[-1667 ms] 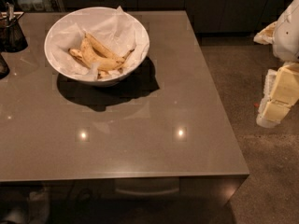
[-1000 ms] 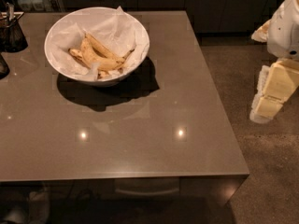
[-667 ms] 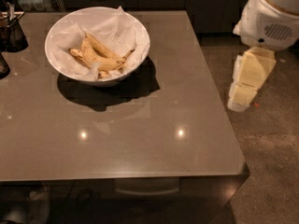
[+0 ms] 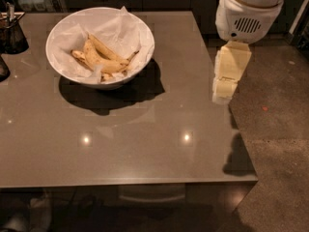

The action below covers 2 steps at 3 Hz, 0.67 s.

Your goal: Pick banana from white bowl

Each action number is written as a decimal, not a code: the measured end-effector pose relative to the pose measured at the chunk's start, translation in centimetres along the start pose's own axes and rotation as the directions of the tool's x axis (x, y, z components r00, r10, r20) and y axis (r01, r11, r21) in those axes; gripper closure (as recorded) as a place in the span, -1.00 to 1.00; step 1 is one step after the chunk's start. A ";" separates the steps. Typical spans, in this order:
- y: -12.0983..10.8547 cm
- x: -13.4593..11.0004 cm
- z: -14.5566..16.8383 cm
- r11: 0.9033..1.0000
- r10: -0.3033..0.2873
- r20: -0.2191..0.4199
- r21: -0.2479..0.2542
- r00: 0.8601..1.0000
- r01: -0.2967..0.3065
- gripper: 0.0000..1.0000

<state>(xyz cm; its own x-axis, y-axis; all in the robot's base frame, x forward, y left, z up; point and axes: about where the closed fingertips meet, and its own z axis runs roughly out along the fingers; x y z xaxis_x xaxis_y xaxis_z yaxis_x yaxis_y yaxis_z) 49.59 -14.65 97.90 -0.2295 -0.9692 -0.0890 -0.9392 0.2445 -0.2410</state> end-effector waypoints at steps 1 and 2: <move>-0.6 -1.8 -0.5 1.000 0.003 0.014 0.030 1.000 -0.003 -1.00; -1.9 -6.3 -1.4 0.998 -0.055 0.032 0.036 0.998 0.054 -1.00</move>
Offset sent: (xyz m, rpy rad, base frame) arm 0.0440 0.1112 0.0497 -0.0120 0.0033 0.1520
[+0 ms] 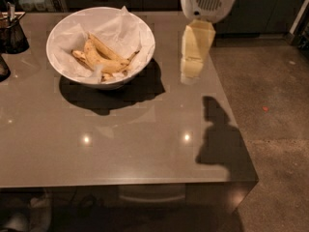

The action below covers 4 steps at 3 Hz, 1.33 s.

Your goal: Pick banana from white bowl

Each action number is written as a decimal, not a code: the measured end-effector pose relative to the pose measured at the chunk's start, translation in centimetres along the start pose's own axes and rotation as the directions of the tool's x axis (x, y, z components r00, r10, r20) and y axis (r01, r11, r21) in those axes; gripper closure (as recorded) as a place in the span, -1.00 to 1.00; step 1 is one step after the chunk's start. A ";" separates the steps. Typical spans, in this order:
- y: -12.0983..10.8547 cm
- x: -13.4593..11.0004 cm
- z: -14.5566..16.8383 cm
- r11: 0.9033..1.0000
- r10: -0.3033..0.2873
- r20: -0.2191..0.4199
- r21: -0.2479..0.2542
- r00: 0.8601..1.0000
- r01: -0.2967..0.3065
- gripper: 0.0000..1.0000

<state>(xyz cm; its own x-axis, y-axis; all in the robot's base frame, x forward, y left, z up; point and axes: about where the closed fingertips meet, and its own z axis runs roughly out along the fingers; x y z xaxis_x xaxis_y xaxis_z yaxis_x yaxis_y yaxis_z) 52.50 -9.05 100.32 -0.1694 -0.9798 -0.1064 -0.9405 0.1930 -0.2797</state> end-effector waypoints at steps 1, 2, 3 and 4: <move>-2.6 -5.8 0.1 0.995 -0.096 0.004 0.040 0.995 0.096 -1.00; -3.1 -7.7 -0.1 0.991 -0.116 0.038 0.071 0.993 0.113 -1.00; -3.6 -8.5 -0.1 0.990 -0.112 0.063 0.090 0.992 0.106 -1.00; -5.5 -11.1 0.4 0.995 -0.067 0.109 0.079 0.992 0.059 -1.00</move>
Offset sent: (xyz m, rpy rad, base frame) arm 0.0287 0.0430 0.0105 -0.0245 -0.0360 0.0744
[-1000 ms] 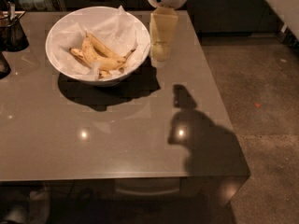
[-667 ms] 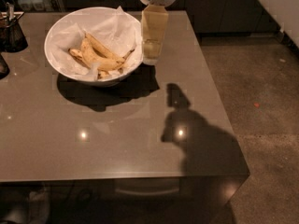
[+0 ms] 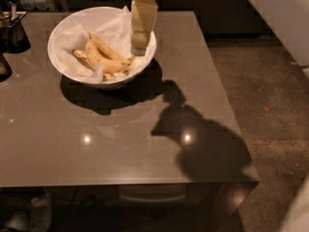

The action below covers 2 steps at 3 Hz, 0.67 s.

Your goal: Pick banana from white bowl

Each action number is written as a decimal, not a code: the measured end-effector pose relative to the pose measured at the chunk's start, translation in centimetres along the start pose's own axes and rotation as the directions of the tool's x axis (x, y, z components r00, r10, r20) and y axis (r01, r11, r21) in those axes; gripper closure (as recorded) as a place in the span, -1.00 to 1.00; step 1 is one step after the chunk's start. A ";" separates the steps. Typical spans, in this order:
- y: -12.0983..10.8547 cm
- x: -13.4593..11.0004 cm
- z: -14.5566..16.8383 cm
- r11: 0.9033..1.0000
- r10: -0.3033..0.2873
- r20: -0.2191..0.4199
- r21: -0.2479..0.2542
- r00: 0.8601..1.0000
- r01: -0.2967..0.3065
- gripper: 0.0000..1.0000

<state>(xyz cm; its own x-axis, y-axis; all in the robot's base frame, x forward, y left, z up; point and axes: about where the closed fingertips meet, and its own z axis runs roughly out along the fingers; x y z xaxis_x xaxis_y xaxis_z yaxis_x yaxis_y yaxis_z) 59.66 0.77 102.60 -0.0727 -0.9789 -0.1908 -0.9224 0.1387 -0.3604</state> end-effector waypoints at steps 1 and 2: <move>-2.2 -3.2 1.6 1.000 -0.010 0.002 -0.014 1.000 0.010 -1.00; -2.7 -5.6 2.8 0.997 -0.071 0.016 -0.019 0.997 0.072 -1.00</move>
Offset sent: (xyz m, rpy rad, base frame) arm 0.0374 0.0727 -0.0196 -0.0921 0.0795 0.1521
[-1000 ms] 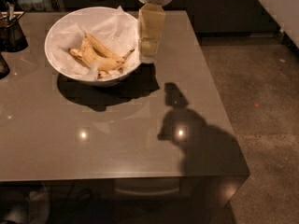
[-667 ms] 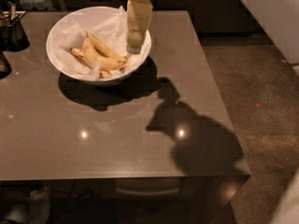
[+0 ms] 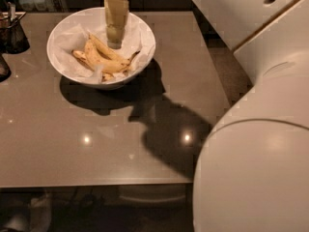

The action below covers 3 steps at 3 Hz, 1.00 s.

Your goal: Pick banana from white bowl

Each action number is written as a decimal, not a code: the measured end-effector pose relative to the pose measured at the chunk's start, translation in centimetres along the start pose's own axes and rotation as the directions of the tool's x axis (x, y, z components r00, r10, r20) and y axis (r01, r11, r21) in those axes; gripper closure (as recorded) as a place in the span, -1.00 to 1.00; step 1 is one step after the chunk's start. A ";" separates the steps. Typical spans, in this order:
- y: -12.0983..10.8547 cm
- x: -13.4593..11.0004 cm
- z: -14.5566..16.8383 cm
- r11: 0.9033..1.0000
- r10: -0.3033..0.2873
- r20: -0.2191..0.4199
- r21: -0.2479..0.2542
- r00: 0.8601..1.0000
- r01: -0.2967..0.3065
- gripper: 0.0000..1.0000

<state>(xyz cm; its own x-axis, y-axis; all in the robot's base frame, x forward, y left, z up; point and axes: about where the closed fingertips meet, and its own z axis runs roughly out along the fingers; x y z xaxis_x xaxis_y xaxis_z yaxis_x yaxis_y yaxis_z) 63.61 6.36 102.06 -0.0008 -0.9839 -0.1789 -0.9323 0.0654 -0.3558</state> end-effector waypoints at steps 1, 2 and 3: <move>-0.7 -0.8 0.5 1.000 0.016 0.034 0.008 0.999 -0.017 -1.00; -1.7 -3.5 2.5 0.998 0.066 0.079 -0.029 0.995 -0.063 -1.00; -2.2 -5.5 5.3 0.990 0.115 0.112 -0.093 0.987 -0.105 -1.00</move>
Offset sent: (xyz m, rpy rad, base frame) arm 0.0414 0.0677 -0.0188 0.1436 0.1232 -0.0575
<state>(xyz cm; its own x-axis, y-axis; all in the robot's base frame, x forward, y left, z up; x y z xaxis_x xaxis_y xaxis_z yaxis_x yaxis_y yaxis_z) 67.53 12.48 98.99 -0.0672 -0.9449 -0.3203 -0.9566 0.1522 -0.2485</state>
